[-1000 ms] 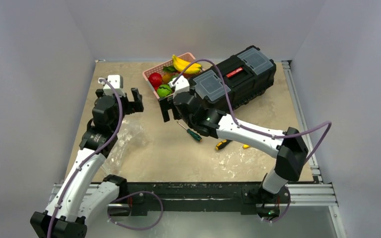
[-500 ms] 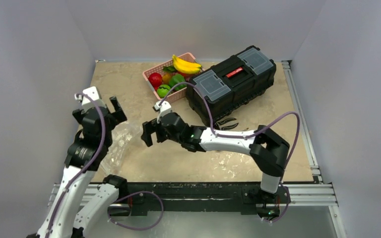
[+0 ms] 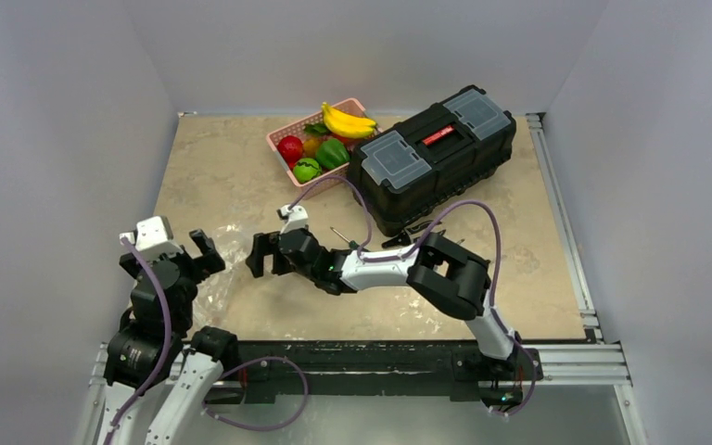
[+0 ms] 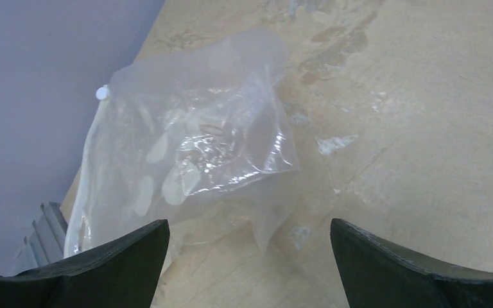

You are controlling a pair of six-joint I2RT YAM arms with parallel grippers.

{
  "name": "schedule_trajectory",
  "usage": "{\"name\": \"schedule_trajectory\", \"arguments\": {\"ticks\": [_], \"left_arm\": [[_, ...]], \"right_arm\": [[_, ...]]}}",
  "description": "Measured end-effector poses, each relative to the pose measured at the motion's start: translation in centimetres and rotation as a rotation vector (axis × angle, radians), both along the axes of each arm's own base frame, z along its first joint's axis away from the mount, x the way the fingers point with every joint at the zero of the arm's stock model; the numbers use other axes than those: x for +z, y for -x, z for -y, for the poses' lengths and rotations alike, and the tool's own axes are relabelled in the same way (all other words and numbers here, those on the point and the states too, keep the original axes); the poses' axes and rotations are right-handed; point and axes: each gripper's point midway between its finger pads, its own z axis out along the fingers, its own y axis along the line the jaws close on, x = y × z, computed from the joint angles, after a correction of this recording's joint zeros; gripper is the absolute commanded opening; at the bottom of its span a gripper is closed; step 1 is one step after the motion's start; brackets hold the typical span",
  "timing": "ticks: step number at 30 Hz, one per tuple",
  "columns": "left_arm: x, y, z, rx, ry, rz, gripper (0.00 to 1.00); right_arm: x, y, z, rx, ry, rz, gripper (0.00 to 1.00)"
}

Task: Place the food in the zip-top bag and seal the zipper
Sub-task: Pick up the zipper food storage bag at the center of the board.

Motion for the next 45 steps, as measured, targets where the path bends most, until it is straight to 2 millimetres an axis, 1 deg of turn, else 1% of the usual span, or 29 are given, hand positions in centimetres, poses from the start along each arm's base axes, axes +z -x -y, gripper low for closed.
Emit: {"name": "schedule_trajectory", "arguments": {"ticks": [4,7,9,11,15,17,19,20,21,23,26,27,28,32,34,35,36,38,41,42,43,44,45], "left_arm": [[-0.5,-0.2,0.9,-0.054,-0.001,-0.025,0.98],[-0.6,-0.3,1.3,-0.08,-0.003,-0.033,0.97],[-0.7,-0.4,1.5,-0.093,-0.002,-0.036,0.97],[-0.7,-0.4,1.6,-0.101,-0.004,-0.038,0.97],[-0.7,-0.4,1.9,-0.116,-0.001,-0.039,0.96],[-0.7,-0.5,1.9,-0.118,0.0,-0.039,0.96],[-0.7,-0.5,1.9,-0.119,0.0,-0.039,0.96],[-0.7,-0.5,2.0,-0.12,0.001,-0.039,0.96],[-0.7,-0.5,2.0,-0.121,0.001,-0.039,0.96],[-0.7,-0.5,2.0,-0.122,0.001,-0.038,0.96],[-0.7,-0.5,2.0,-0.125,0.001,-0.038,0.95],[-0.7,-0.5,2.1,-0.125,0.002,-0.038,0.95],[-0.7,-0.5,2.1,-0.126,0.001,-0.038,0.95],[-0.7,-0.5,2.1,-0.128,0.0,-0.038,0.95],[-0.7,-0.5,2.1,-0.13,0.001,-0.038,0.95],[-0.7,-0.5,2.1,-0.131,0.001,-0.038,0.95],[-0.7,-0.5,2.2,-0.133,0.002,-0.038,0.95],[-0.7,-0.6,2.3,-0.139,0.004,-0.038,0.96],[-0.8,-0.7,2.7,-0.159,0.01,-0.038,0.99],[-0.8,-0.7,2.9,-0.172,0.015,-0.038,0.99],[-0.9,-0.8,3.2,-0.187,0.019,-0.037,1.0],[-0.9,-1.0,3.9,-0.22,0.029,-0.034,1.0],[-0.9,-1.0,4.0,-0.229,0.032,-0.033,1.0]], "right_arm": [[0.9,0.2,-1.8,0.098,-0.054,0.045,0.99],[1.3,0.3,-2.7,0.146,-0.098,0.064,0.98],[1.0,0.2,-3.2,0.17,-0.117,0.063,0.99],[0.3,-0.5,-3.4,0.17,-0.118,0.06,0.99],[-1.4,-1.8,-3.2,0.149,-0.1,0.05,0.99],[-1.8,-2.2,-3.2,0.145,-0.098,0.048,0.99],[-1.8,-2.5,-3.7,0.155,-0.109,0.05,0.99],[-1.5,-2.6,-4.0,0.159,-0.121,0.056,0.97],[-1.3,-2.7,-4.4,0.165,-0.134,0.063,0.91],[-0.7,-2.5,-4.9,0.189,-0.169,0.076,0.7],[-0.1,-2.2,-5.8,0.225,-0.211,0.095,0.33],[0.0,-2.0,-6.1,0.234,-0.224,0.093,0.1],[0.1,-2.0,-6.1,0.235,-0.231,0.095,0.0],[0.7,-2.3,-6.0,0.221,-0.246,0.11,0.0],[1.0,-2.4,-4.6,0.187,-0.229,0.12,0.0],[1.3,-2.3,-3.5,0.168,-0.215,0.122,0.0],[2.1,-2.3,-2.3,0.148,-0.208,0.127,0.0],[4.3,-2.4,-0.1,0.111,-0.214,0.145,0.0],[9.0,-3.2,4.4,0.044,-0.27,0.18,0.0],[10.1,-3.5,5.7,0.024,-0.288,0.187,0.0],[11.4,-4.1,7.6,-0.003,-0.314,0.194,0.0],[12.0,-4.5,9.0,-0.025,-0.326,0.197,0.0],[11.3,-4.5,10.0,-0.035,-0.322,0.181,0.0]]}}
